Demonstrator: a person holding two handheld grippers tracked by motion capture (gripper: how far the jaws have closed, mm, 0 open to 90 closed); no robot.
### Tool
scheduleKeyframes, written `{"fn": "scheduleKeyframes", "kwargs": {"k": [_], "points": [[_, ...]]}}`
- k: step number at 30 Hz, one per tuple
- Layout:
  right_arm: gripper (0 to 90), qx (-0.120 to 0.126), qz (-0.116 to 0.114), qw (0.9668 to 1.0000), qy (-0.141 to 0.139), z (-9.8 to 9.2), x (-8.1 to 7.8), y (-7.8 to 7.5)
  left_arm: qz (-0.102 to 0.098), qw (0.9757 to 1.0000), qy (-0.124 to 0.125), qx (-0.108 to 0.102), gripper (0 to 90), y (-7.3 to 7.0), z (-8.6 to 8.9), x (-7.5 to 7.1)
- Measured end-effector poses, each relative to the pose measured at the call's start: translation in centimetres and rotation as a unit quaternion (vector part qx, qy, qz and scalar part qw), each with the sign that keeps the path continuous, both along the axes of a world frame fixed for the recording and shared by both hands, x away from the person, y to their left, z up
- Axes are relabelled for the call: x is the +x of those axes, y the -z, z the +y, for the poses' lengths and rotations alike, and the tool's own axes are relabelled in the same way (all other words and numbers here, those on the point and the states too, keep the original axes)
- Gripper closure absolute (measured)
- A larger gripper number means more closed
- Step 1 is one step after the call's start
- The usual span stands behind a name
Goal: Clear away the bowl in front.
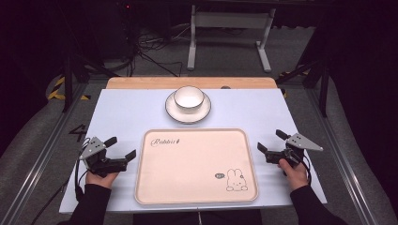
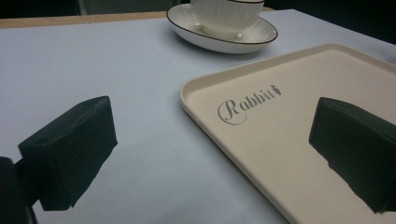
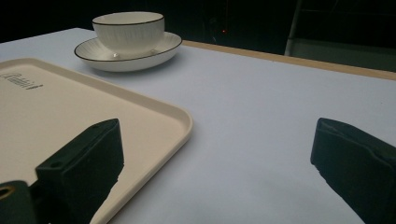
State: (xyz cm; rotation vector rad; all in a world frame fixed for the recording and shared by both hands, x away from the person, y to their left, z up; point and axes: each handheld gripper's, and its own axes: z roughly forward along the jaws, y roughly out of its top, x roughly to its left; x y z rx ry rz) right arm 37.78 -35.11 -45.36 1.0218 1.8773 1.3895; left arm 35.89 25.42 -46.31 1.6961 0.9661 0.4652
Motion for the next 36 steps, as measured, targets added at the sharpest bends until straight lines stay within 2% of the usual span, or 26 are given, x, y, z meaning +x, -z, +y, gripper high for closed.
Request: {"fn": "scheduleKeyframes", "kwargs": {"k": [25, 30, 33, 36], "points": [[3.1, -0.001, 0.0, 1.0, 0.0, 0.0, 0.0, 0.0, 0.006, 0.9999, -0.007, -0.01, 1.5, -0.3, 0.2, 0.0], [3.1, -0.001, 0.0, 1.0, 0.0, 0.0, 0.0, 0.0, 0.001, 1.0, -0.006, -0.003, 1.5, -0.7, 0.1, -0.3], [3.1, -0.001, 0.0, 1.0, -0.001, 0.0, 0.0, 0.0, -0.01, 0.9999, 0.002, 0.012, 1.5, -1.2, -0.2, -0.5], [3.1, -0.002, 0.0, 1.0, -0.001, 0.0, 0.0, 0.0, -0.018, 0.9997, 0.006, 0.015, 1.5, -1.7, -0.4, -0.6]]}}
